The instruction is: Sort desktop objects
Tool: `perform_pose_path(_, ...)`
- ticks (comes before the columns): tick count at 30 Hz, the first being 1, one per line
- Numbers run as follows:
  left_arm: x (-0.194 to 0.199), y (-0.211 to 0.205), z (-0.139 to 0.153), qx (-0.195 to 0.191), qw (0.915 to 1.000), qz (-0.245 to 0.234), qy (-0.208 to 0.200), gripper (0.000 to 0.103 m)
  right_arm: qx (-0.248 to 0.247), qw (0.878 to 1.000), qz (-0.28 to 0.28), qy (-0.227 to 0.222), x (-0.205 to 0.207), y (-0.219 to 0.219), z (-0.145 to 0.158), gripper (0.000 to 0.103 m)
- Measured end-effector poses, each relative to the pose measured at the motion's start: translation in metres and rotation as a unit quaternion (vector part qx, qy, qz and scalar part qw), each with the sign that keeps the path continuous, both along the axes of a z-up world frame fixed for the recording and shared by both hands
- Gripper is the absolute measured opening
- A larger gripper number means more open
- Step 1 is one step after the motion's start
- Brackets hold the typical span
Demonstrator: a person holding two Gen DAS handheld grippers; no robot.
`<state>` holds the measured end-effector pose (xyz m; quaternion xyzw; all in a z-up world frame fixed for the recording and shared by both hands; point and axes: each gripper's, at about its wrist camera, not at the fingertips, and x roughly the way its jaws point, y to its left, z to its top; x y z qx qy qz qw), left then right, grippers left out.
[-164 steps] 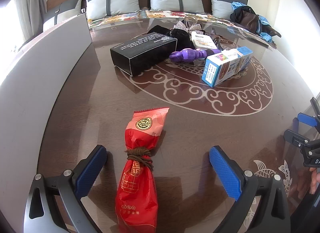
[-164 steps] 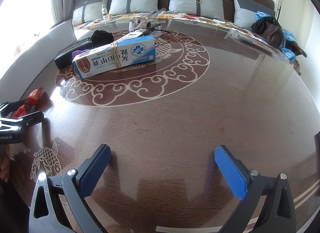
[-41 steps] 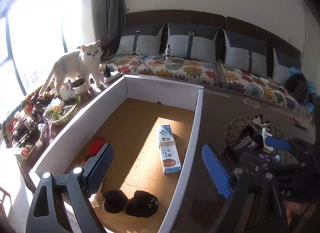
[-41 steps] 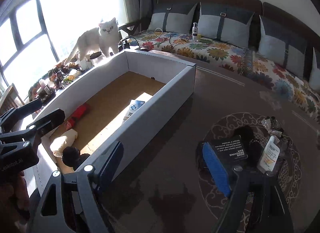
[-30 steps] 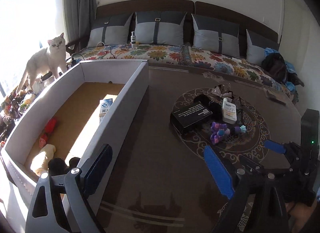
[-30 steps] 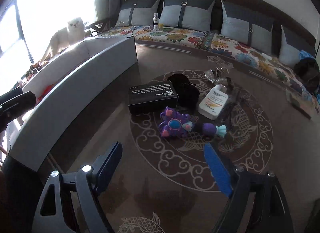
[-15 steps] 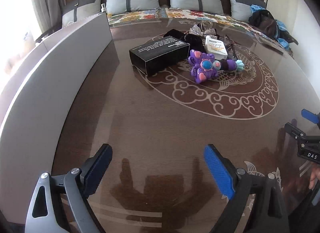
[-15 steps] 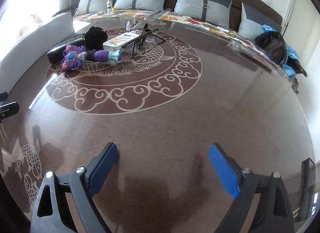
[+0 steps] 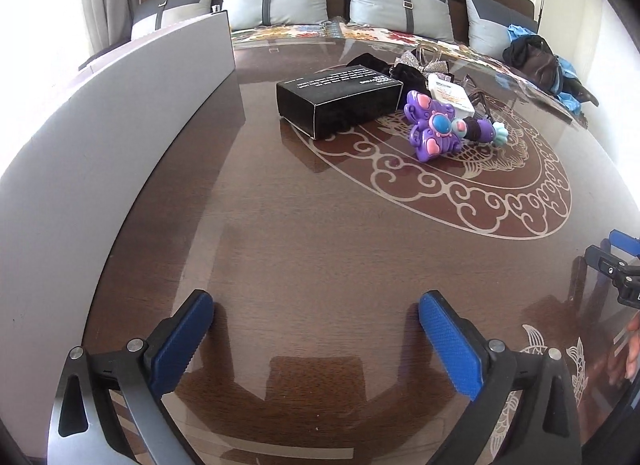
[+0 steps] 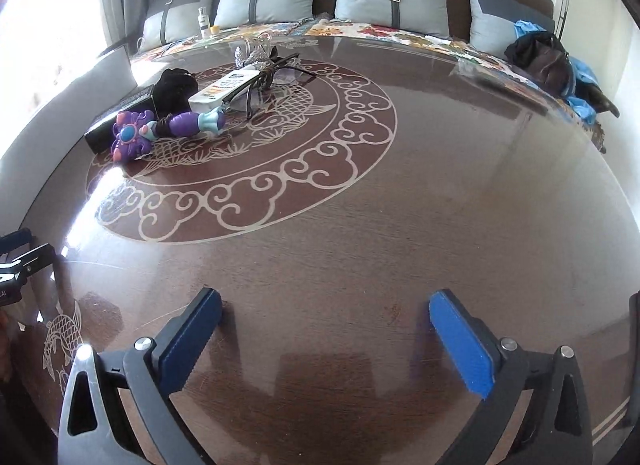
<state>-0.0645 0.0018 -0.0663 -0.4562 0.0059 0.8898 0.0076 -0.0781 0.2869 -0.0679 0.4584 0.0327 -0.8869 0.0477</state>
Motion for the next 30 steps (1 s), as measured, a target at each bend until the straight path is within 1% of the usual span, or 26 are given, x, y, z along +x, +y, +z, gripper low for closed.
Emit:
perform_pose_path(11, -0.0034, 0.0008, -0.0001, 0.001, 1.0, 0.001, 0.008, 0.103, 0.0, 1.0, 0.0, 0.0, 0.0002, 0.0005, 0.0001, 0.103)
perform_pose_path(28, -0.0047, 0.001, 0.0, 0.002, 1.0, -0.002, 0.004, 0.103, 0.0, 1.0, 0.001, 0.0, 0.0002, 0.0006, 0.0, 0.103)
perform_pose_path(30, -0.006, 0.0013, 0.0003, 0.0, 1.0, -0.005, -0.002, 0.103, 0.0, 1.0, 0.001, 0.0, 0.0, 0.0006, 0.0, 0.103)
